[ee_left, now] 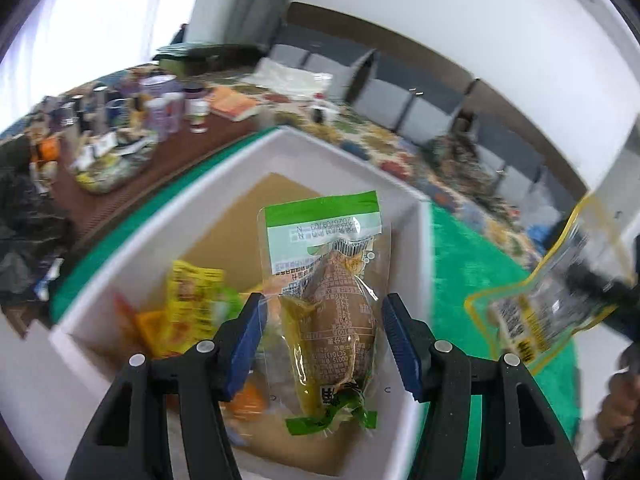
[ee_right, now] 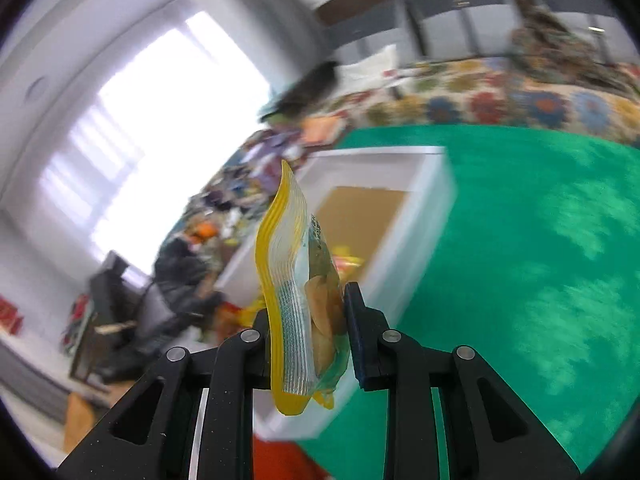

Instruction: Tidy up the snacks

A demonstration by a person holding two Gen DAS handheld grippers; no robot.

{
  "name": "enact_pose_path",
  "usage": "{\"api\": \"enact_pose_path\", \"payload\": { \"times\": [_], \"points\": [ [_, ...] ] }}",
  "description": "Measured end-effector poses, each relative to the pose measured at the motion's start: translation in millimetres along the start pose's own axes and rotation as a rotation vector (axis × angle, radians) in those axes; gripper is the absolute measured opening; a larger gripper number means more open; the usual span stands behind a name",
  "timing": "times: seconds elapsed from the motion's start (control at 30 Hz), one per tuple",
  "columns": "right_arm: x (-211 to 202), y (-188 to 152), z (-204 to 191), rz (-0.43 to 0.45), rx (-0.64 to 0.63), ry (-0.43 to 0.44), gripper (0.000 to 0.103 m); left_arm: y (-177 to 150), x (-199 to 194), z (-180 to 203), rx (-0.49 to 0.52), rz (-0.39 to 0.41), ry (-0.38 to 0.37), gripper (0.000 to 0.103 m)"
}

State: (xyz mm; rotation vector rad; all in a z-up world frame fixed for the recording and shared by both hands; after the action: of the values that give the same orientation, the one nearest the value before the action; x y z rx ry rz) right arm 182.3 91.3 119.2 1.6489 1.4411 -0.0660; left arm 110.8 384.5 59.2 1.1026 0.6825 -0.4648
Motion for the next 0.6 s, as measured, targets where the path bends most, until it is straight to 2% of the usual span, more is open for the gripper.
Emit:
{"api": "enact_pose_path", "payload": {
  "times": [0.1,0.13,0.17,0.2,0.23,0.3,0.47,0.53,0.6],
  "points": [
    [44.9,0.2,-41.7,-0.011,-0.083,0.028,0.026,-8.8,11.5,-14.1,0.013,-0.015,0.067,0.063],
    [58.7,-3.2,-50.5,-0.013,-0.106,0.034,0.032,-12.6,19.0,-17.4,0.017,-0.029,0.102,0.069],
    [74.5,-7.7,-57.9,-0.032,-0.129,0.029,0.051,-16.8,24.6,-21.1,0.017,-0.043,0.132,0.079],
    [86.8,-11.4,-60.3,-0.063,-0.143,0.014,0.063,-21.1,26.3,-25.2,0.014,-0.047,0.156,0.082],
    [98.7,-14.0,-59.9,-0.1,-0.155,-0.009,0.068,-23.8,27.1,-27.1,0.011,-0.041,0.168,0.084],
    [101.0,-19.1,-59.4,-0.114,-0.167,-0.022,0.068,-28.9,22.9,-32.9,0.014,-0.022,0.187,0.088],
    [71.2,-16.2,-55.4,-0.031,-0.241,-0.101,0.069,-33.0,8.1,-22.8,0.058,0.045,0.245,0.092],
    [64.7,-13.9,-56.2,-0.004,-0.27,-0.16,0.074,-29.4,1.6,-10.8,0.102,0.081,0.291,0.097],
    [67.3,-16.9,-60.1,-0.024,-0.303,-0.223,0.075,-28.9,-7.5,7.7,0.184,0.124,0.37,0.1]
  ]
}}
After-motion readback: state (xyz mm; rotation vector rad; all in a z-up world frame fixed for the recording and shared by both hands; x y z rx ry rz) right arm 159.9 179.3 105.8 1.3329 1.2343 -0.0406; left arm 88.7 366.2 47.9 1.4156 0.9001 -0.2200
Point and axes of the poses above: each gripper's, at about its wrist camera, not at the fingertips, and x roughly the way its jaws point, z to its right, y to its top, the point moved 1 cm from there along x, roughly the way its jaws point, and after that the axes turned 3 degrees about y, right-handed, at the moved point
